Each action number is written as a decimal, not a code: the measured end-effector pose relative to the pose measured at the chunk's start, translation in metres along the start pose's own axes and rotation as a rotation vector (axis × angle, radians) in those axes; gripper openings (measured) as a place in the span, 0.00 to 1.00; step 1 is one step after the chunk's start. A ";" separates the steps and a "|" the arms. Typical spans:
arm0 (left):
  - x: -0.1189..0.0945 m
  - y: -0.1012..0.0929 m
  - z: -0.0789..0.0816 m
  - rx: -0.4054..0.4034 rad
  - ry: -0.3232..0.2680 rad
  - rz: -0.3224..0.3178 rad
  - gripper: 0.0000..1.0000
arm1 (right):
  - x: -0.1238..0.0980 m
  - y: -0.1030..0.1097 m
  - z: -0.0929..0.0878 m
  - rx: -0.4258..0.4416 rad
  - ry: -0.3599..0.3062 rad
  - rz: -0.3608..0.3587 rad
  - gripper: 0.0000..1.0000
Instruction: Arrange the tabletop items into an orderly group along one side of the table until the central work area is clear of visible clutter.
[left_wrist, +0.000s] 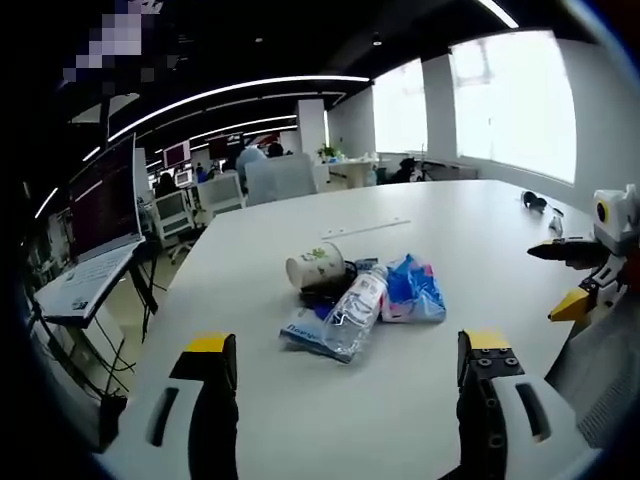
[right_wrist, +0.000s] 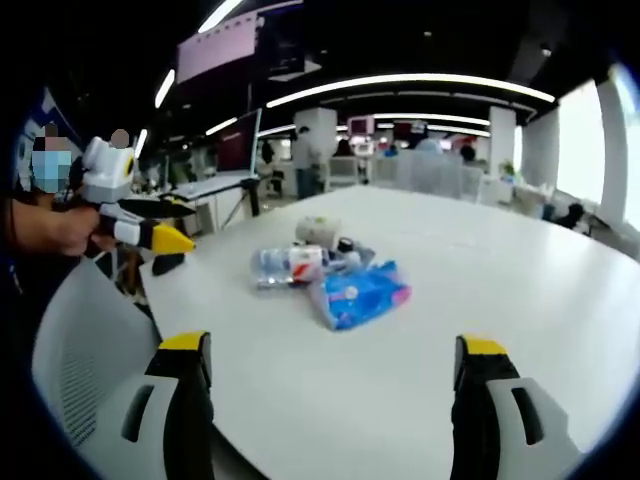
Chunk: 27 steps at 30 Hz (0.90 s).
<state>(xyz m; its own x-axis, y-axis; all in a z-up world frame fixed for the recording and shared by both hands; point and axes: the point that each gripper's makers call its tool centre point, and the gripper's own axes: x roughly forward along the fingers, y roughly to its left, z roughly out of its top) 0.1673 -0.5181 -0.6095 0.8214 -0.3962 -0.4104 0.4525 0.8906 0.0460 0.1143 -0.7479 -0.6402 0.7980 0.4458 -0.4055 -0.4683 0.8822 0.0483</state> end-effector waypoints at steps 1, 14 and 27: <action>0.000 0.000 0.000 -0.001 0.002 0.001 0.91 | 0.000 0.000 -0.001 0.003 0.000 0.001 0.99; 0.005 -0.013 0.002 0.044 0.044 -0.025 0.91 | -0.004 -0.009 0.011 0.035 -0.049 -0.009 0.99; 0.008 -0.011 0.016 0.046 0.011 -0.018 0.91 | -0.009 -0.016 0.016 0.041 -0.062 -0.027 0.99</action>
<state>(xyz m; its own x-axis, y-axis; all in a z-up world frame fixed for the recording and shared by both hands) 0.1752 -0.5346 -0.5985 0.8093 -0.4094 -0.4212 0.4830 0.8719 0.0806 0.1205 -0.7641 -0.6227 0.8328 0.4290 -0.3497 -0.4314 0.8990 0.0754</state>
